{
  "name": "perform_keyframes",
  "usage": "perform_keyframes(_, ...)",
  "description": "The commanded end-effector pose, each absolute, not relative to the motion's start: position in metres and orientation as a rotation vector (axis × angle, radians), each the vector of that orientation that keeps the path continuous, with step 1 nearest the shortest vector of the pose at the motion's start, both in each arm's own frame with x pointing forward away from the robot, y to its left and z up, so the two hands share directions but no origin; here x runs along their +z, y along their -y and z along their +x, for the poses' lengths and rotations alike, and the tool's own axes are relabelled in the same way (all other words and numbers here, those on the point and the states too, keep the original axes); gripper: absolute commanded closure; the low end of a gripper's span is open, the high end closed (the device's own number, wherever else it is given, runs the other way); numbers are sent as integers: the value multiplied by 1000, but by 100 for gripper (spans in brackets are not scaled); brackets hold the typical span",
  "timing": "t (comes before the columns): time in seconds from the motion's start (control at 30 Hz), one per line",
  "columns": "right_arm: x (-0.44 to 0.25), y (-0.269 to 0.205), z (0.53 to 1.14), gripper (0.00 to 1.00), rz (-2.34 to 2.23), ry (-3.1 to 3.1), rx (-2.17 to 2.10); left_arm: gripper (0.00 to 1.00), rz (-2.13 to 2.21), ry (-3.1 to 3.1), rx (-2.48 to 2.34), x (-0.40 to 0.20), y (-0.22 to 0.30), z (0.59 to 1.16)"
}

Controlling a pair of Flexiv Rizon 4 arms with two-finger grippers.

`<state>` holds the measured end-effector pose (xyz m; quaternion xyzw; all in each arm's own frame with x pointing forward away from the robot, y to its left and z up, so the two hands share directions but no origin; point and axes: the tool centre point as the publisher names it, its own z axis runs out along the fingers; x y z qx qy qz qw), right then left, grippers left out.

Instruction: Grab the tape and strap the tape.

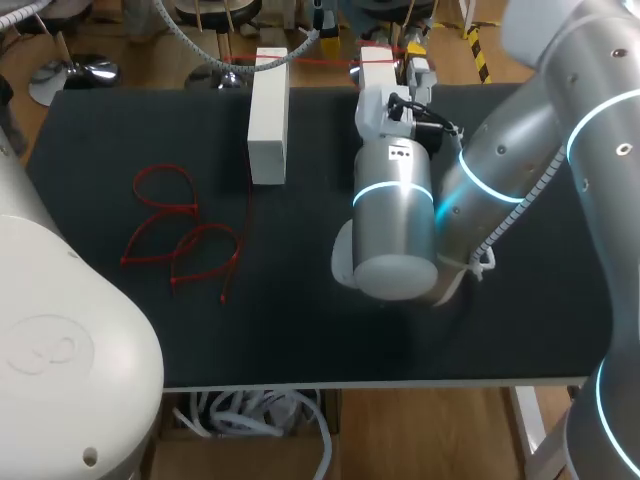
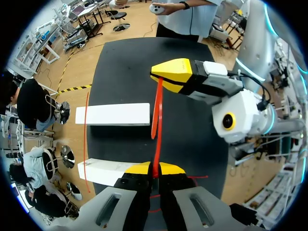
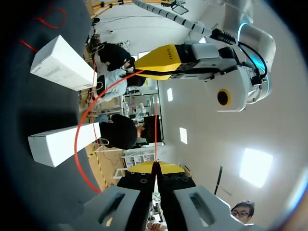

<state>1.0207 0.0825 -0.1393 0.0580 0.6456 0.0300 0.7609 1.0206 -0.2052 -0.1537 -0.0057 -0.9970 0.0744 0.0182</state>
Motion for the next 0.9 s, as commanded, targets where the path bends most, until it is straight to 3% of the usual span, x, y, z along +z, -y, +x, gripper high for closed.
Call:
perform_keyframes(0.03, -124, -82, 1022, 100, 125, -1439, 66, 100, -17, 3095, 224, -153, 206, 1021)
perform_keyframes(0.9, -117, -89, 1014, 100, -21, -1454, 32, 100, -17, 3095, 224, -153, 206, 1021)
